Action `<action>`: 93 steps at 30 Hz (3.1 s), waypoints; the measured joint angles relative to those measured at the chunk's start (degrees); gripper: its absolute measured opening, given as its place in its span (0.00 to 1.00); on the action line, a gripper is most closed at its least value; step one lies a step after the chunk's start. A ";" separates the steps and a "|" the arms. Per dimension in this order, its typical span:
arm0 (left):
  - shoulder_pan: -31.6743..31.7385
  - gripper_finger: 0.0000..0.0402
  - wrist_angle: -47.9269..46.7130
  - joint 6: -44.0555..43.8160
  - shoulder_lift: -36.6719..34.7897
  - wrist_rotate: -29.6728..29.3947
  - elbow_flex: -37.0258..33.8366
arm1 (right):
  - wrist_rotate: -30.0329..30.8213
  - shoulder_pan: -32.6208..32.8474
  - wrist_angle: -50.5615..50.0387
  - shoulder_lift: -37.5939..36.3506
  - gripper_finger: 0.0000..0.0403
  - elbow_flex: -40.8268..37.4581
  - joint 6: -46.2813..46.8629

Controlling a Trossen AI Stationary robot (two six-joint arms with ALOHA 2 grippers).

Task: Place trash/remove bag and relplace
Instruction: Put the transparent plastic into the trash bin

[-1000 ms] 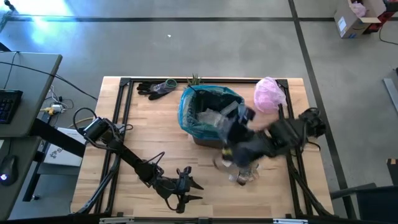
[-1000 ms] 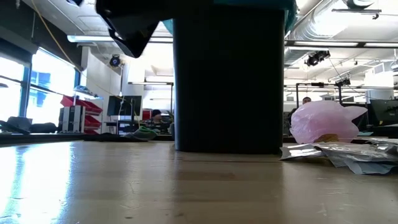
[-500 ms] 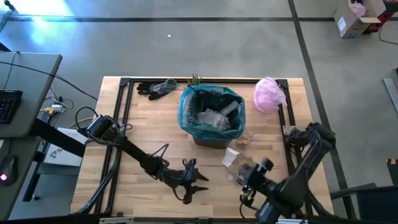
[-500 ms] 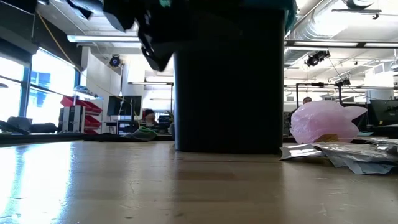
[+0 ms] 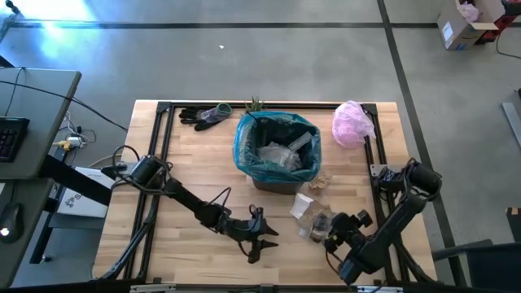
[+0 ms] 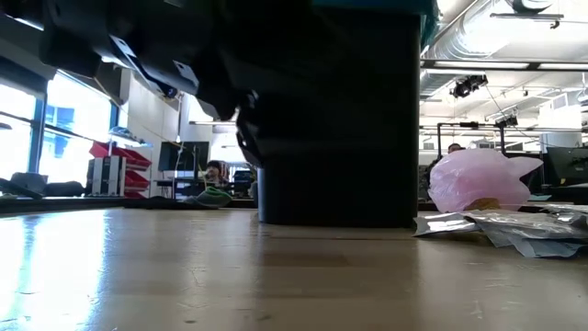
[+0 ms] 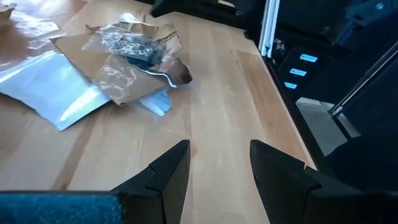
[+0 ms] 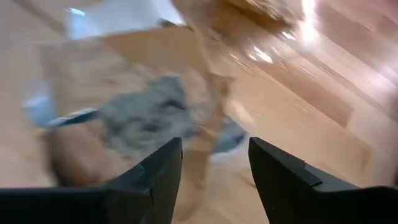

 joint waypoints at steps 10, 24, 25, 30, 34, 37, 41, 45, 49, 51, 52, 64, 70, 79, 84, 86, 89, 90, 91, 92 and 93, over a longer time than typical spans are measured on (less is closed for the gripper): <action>1.05 0.38 -0.72 0.11 2.36 -0.24 2.95 | -1.89 -1.19 16.34 -0.02 0.39 -9.51 2.32; 1.48 0.38 -3.64 -0.49 2.36 -0.74 2.94 | 13.12 -3.32 45.66 -0.04 0.39 -16.82 -10.37; 1.56 0.38 -3.83 -0.48 2.36 -0.73 2.93 | 13.13 -3.46 46.11 -0.04 0.39 -16.82 -10.95; 2.31 0.38 -7.14 -1.60 2.36 -3.65 2.93 | 13.63 -4.71 52.03 -0.02 0.39 -16.84 -15.30; 3.05 0.38 -14.42 -7.74 2.36 -8.14 2.93 | 12.64 -6.18 55.38 0.00 0.39 -16.84 -20.28; 3.17 0.38 -17.12 -8.92 2.39 -9.38 2.89 | 11.59 -6.94 55.59 0.00 0.39 -16.84 -21.67; 3.08 0.38 -17.33 -7.96 2.39 -7.00 2.91 | 11.36 -7.52 55.61 0.00 0.39 -16.82 -22.77; 3.20 0.38 -19.46 -7.80 2.37 -6.90 2.95 | 11.36 -7.91 55.79 0.00 0.39 -16.82 -23.05; 3.41 0.36 -21.61 -7.78 2.30 -6.79 3.07 | 11.42 -7.91 56.20 0.00 0.39 -16.82 -23.08; 3.41 0.33 -22.68 -7.78 2.23 -6.80 3.13 | 11.41 -7.91 56.47 0.00 0.39 -16.82 -23.08; 3.43 0.31 -23.27 -7.78 2.21 -6.80 3.13 | 11.42 -7.91 56.49 0.00 0.39 -16.82 -23.08; 3.23 0.01 -26.07 -6.20 1.88 -5.78 3.00 | 11.53 -7.87 57.09 0.00 0.39 -16.82 -23.09; 1.88 0.00 -24.17 -2.03 -1.14 -1.77 3.05 | 11.33 -7.85 57.46 0.00 0.39 -16.82 -23.15; -1.30 0.00 -23.49 7.06 -8.91 -2.86 7.10 | 11.32 -7.85 57.76 0.02 0.39 -16.82 -24.61; -1.74 0.00 -23.16 10.05 -12.67 -2.80 8.22 | 11.31 -7.85 57.78 0.02 0.39 -16.82 -24.61; -1.90 0.00 -23.45 11.73 -13.88 -3.14 8.81 | 11.32 -7.79 58.00 0.02 0.39 -16.82 -24.61; -1.90 0.00 -22.91 14.94 -16.42 -4.32 10.13 | 11.36 -7.74 58.21 0.02 0.39 -16.82 -24.61; -1.89 0.00 -22.93 16.13 -17.31 -5.15 10.46 | 11.38 -7.74 58.21 0.02 0.39 -16.82 -24.61; -1.75 0.00 -22.93 17.53 -18.10 -6.17 10.86 | 11.39 -7.74 58.25 0.02 0.39 -16.82 -24.61; -1.66 0.00 -23.24 19.27 -18.90 -7.28 11.16 | 11.38 -7.74 58.29 0.02 0.39 -16.82 -24.61; -1.42 0.00 -23.62 21.03 -19.69 -8.25 11.50 | 11.43 -7.74 58.31 0.02 0.39 -16.82 -24.61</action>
